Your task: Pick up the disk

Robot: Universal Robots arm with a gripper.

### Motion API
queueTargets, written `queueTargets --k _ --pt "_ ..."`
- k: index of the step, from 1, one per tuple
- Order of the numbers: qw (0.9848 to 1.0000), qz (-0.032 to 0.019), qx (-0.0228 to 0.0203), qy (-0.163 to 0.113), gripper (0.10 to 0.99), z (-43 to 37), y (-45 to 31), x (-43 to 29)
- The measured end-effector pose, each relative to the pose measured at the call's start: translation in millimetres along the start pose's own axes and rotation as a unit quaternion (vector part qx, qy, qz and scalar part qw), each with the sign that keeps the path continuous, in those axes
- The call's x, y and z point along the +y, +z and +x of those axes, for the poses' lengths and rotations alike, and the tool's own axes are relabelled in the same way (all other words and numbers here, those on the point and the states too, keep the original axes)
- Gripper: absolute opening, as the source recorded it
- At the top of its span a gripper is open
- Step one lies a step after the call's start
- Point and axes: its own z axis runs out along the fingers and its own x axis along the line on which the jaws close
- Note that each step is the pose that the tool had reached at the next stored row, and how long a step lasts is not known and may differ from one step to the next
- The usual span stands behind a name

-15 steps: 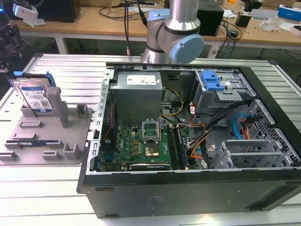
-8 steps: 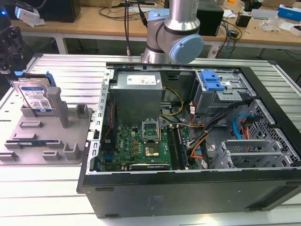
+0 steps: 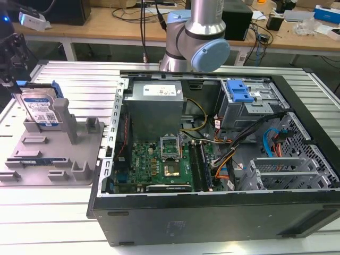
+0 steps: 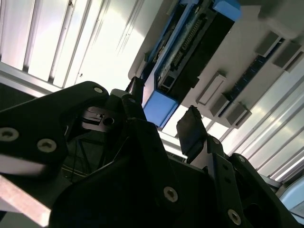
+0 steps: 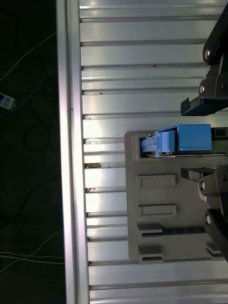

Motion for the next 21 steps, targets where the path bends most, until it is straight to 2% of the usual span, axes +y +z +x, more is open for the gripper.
queueTargets --k 21 --pt "1.0 0.0 0.0004 0.0 0.557 0.0 15.2 2.2"
